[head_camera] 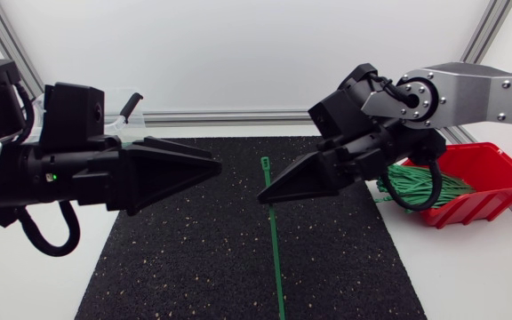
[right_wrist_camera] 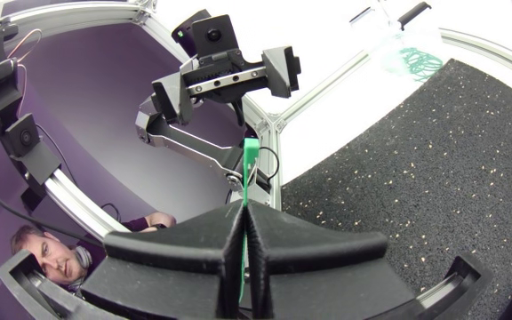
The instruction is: Take a green cable tie from the red box, thread the tail through the head to close it, then place it in the transparent bin on the left.
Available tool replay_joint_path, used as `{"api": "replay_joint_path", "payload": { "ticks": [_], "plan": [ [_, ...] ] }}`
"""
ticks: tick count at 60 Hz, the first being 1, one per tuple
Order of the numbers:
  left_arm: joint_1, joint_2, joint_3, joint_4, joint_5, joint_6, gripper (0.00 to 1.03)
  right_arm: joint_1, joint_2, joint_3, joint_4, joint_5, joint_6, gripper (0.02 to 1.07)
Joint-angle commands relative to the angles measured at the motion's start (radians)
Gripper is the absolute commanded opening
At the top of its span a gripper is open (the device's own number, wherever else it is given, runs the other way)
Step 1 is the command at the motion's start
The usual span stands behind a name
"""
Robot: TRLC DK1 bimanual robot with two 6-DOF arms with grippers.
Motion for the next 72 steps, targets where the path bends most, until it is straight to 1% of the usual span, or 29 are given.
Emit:
{"api": "replay_joint_path", "payload": {
  "ticks": [1, 8, 21, 24, 27, 33, 36, 41, 43, 45, 51, 52, 53, 55, 57, 58, 62, 63, 72],
  "plan": [
    [-0.038, 0.034, 0.056, 0.012, 0.023, 0.034, 0.95, -0.007, -0.026, 0.017, -0.008, -0.018, 0.005, 0.08],
    [-0.074, 0.103, 0.093, 0.02, 0.037, 0.06, 0.95, -0.016, -0.081, 0.003, -0.006, -0.044, 0.005, 0.08],
    [-0.101, 0.178, 0.154, 0.05, 0.04, 0.06, 0.94, -0.015, -0.071, -0.005, 0.008, -0.045, 0.003, 0.08],
    [-0.107, 0.196, 0.168, 0.063, 0.038, 0.06, 0.88, -0.015, -0.071, -0.003, 0.011, -0.045, 0.003, 0.08],
    [-0.112, 0.206, 0.172, 0.067, 0.038, 0.059, 0.88, -0.015, -0.071, -0.005, 0.014, -0.045, 0.003, 0.08],
    [-0.118, 0.232, 0.183, 0.069, 0.04, 0.06, 0.81, -0.016, -0.074, -0.013, 0.025, -0.045, 0.003, 0.08],
    [-0.121, 0.236, 0.181, 0.069, 0.04, 0.06, 0.81, -0.021, -0.077, -0.011, 0.025, -0.045, 0.003, 0.08],
    [-0.124, 0.239, 0.172, 0.08, 0.04, 0.059, 0.68, -0.024, -0.078, -0.009, 0.028, -0.045, 0.003, 0.08],
    [-0.126, 0.238, 0.168, 0.095, 0.04, 0.056, 0.6, -0.024, -0.077, -0.011, 0.032, -0.045, 0.003, 0.08],
    [-0.129, 0.232, 0.163, 0.103, 0.04, 0.047, 0.58, -0.024, -0.075, -0.013, 0.032, -0.045, 0.003, 0.08],
    [-0.143, 0.224, 0.158, 0.104, 0.04, 0.037, 0.58, -0.026, -0.078, -0.017, 0.037, -0.044, 0.003, 0.08],
    [-0.146, 0.224, 0.157, 0.103, 0.04, 0.036, 0.56, -0.026, -0.078, -0.017, 0.038, -0.044, 0.003, 0.08],
    [-0.147, 0.222, 0.155, 0.106, 0.04, 0.033, 0.51, -0.027, -0.08, -0.017, 0.038, -0.044, 0.003, 0.08],
    [-0.153, 0.222, 0.155, 0.106, 0.04, 0.033, 0.49, -0.027, -0.08, -0.019, 0.038, -0.044, 0.003, 0.08],
    [-0.16, 0.222, 0.154, 0.107, 0.038, 0.024, 0.36, -0.029, -0.084, -0.022, 0.042, -0.044, 0.003, 0.08],
    [-0.163, 0.222, 0.154, 0.107, 0.038, 0.022, 0.33, -0.029, -0.084, -0.023, 0.042, -0.044, 0.003, 0.08],
    [-0.169, 0.219, 0.151, 0.107, 0.037, 0.016, 0.31, -0.03, -0.086, -0.025, 0.045, -0.044, 0.003, 0.08],
    [-0.176, 0.216, 0.149, 0.107, 0.037, 0.007, 0.26, -0.032, -0.084, -0.025, 0.051, -0.044, 0.003, 0.08],
    [-0.193, 0.221, 0.148, 0.115, 0.029, 0.001, 0.24, -0.029, -0.092, -0.029, 0.052, -0.044, 0.003, 0.08]
  ]
}}
